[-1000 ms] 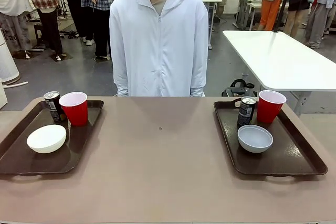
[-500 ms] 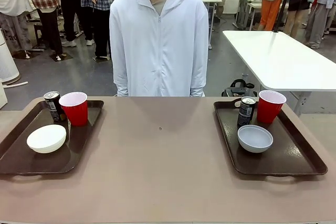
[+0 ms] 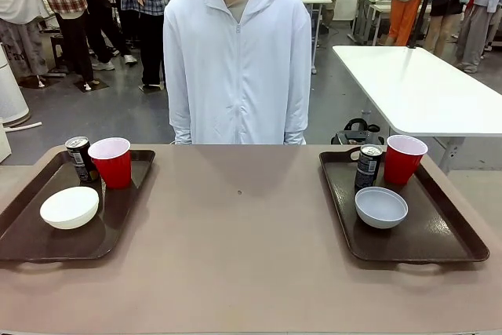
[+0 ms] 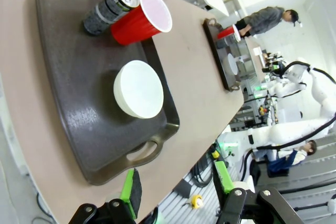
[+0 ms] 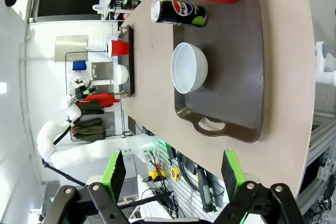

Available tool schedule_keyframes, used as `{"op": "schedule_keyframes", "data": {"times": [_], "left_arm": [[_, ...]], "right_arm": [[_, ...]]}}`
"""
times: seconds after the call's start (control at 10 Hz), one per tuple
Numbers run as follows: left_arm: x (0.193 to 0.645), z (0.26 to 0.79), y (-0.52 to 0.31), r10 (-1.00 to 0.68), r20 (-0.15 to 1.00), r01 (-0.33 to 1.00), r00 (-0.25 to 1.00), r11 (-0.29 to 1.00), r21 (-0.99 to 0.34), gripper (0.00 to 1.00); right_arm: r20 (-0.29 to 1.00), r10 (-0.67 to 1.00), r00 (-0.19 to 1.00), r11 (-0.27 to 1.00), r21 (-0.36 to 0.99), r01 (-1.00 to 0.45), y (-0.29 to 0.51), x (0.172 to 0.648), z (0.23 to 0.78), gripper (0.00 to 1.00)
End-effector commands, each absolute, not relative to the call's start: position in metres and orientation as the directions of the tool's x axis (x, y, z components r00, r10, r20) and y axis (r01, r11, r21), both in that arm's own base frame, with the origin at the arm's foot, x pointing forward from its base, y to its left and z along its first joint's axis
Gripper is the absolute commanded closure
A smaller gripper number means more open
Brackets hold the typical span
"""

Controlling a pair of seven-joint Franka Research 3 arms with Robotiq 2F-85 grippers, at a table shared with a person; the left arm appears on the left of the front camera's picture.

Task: Prepare tableware on both trays.
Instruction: Pick up a Picnic Bowl from the table and place it on a Handle tray.

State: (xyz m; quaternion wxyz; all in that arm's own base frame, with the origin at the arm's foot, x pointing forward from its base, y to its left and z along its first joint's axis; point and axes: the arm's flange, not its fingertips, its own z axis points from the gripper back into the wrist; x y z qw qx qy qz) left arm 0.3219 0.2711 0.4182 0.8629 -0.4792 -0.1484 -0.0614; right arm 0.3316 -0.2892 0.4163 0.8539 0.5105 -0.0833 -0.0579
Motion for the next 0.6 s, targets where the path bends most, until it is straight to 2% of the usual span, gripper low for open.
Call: {"op": "schedule_keyframes", "data": {"times": [0.0,0.1,0.5], "left_arm": [[0.3210,0.4198,0.2713,0.050,0.319,0.245,0.946,0.533,-0.810,0.27],[0.3210,0.4198,0.2713,0.050,0.319,0.245,0.946,0.533,-0.810,0.27],[0.3210,0.4198,0.2713,0.050,0.319,0.245,0.946,0.533,-0.810,0.27]], "right_arm": [[0.093,-0.254,0.963,0.483,0.875,0.043,-0.2826,0.3309,0.4261,0.04],[0.083,-0.184,0.979,0.472,0.881,0.014,-0.2892,0.3316,0.4163,0.04],[0.083,-0.184,0.979,0.472,0.881,0.014,-0.2892,0.3316,0.4163,0.04]]}}
